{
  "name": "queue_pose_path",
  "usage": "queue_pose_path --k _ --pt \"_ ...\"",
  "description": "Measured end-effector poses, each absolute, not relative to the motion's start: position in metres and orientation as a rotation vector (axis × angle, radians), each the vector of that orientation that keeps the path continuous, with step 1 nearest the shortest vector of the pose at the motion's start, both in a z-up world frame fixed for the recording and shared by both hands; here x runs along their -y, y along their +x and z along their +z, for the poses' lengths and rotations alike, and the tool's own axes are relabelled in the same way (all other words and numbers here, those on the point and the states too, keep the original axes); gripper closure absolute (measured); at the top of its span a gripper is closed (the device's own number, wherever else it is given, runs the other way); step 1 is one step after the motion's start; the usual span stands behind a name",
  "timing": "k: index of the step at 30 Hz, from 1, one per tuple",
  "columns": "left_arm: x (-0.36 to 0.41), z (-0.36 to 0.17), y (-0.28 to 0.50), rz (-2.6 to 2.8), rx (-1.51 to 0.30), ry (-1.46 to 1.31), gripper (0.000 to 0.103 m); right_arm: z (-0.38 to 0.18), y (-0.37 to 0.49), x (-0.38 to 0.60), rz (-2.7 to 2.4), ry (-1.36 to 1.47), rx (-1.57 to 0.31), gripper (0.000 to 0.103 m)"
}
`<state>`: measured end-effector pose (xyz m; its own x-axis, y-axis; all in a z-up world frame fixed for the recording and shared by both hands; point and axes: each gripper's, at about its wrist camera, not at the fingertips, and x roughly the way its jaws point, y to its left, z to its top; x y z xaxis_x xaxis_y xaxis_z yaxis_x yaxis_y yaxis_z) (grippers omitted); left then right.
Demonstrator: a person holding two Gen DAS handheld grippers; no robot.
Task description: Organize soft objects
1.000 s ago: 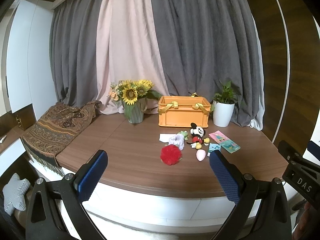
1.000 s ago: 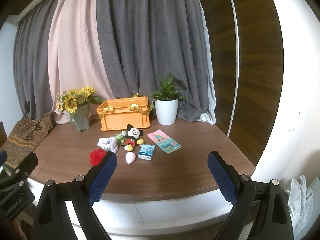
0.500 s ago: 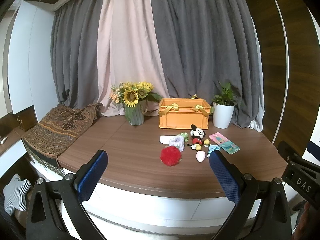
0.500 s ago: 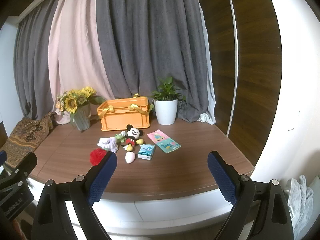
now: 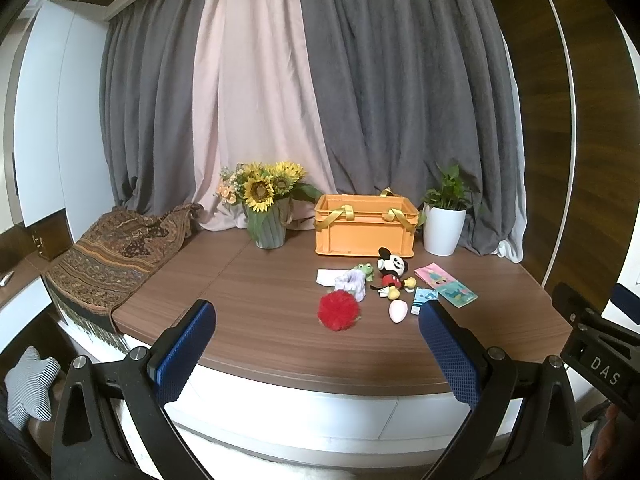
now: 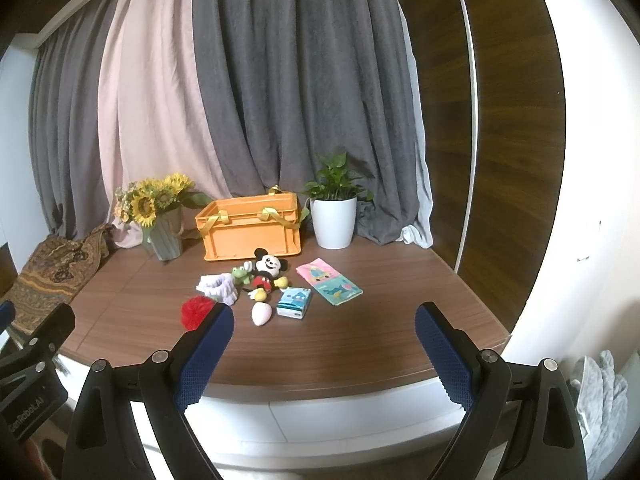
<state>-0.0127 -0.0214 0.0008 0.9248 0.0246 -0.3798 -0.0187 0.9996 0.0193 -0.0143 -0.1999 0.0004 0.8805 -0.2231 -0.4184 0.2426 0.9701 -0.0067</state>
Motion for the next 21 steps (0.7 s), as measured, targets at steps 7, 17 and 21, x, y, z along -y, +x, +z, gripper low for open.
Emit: queue_pose_path --k 7,17,21 --pt "0.019 -0.002 -0.012 0.016 -0.408 0.012 0.0 -0.001 -0.014 0.199 -0.241 0.047 -0.433 0.009" --pt "0.02 -0.004 -0.007 0.019 -0.422 0.018 0.0 -0.005 -0.012 0.199 -0.24 0.047 -0.437 0.009" --pt "0.023 -0.006 0.002 0.022 -0.437 0.023 0.0 -0.012 -0.009 0.201 -0.236 0.048 -0.45 0.009"
